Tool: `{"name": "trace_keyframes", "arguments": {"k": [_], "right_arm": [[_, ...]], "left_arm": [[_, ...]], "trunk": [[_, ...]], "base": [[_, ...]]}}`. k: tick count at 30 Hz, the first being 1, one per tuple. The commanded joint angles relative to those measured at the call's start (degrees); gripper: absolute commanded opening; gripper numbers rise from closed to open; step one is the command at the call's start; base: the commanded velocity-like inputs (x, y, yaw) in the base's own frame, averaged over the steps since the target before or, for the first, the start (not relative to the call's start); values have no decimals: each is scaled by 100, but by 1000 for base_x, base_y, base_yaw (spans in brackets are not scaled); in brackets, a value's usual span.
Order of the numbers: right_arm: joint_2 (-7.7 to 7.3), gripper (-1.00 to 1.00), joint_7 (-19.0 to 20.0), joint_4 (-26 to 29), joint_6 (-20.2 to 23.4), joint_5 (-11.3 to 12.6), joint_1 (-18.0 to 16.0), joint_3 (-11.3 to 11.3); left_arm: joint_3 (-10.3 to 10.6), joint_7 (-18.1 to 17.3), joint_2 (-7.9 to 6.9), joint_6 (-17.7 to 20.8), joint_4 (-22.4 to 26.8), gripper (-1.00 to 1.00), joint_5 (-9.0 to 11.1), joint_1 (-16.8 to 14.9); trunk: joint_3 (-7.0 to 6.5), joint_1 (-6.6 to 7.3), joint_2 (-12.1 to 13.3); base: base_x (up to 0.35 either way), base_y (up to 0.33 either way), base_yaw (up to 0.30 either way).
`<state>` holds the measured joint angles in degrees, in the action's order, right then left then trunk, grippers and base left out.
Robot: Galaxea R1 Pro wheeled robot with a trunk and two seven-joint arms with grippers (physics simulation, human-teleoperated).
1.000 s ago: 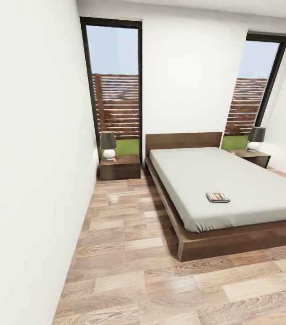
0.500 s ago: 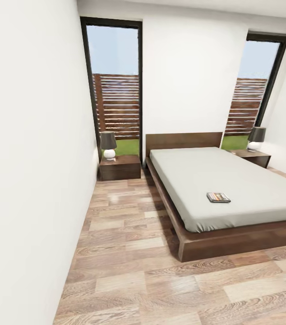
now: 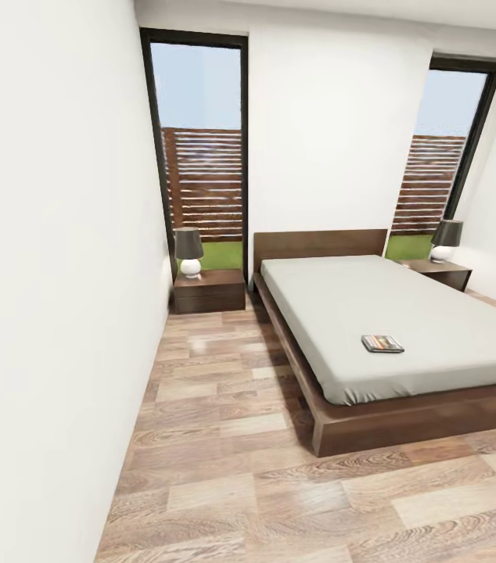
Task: In the bedroom, move the book from the bed onto either nightstand, and place the two sandals side by side next to the bed.
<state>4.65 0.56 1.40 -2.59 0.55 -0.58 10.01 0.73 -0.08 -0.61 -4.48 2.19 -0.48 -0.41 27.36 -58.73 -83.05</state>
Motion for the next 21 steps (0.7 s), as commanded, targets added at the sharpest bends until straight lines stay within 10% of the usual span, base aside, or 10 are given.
{"name": "trace_keyframes", "arguments": {"k": [1,21], "right_arm": [[1,100,6,-3,-22,6,-3,36],[1,100,6,-7,-20,6,-3,36]], "left_arm": [[7,-1,-1,-21,-6,100,-5,-3],[6,-1,8,-24,0,100,-5,-3]], "trunk": [[6,0,-3],[6,0,-3]], "base": [[5,5,0],[-16,26,0]]}}
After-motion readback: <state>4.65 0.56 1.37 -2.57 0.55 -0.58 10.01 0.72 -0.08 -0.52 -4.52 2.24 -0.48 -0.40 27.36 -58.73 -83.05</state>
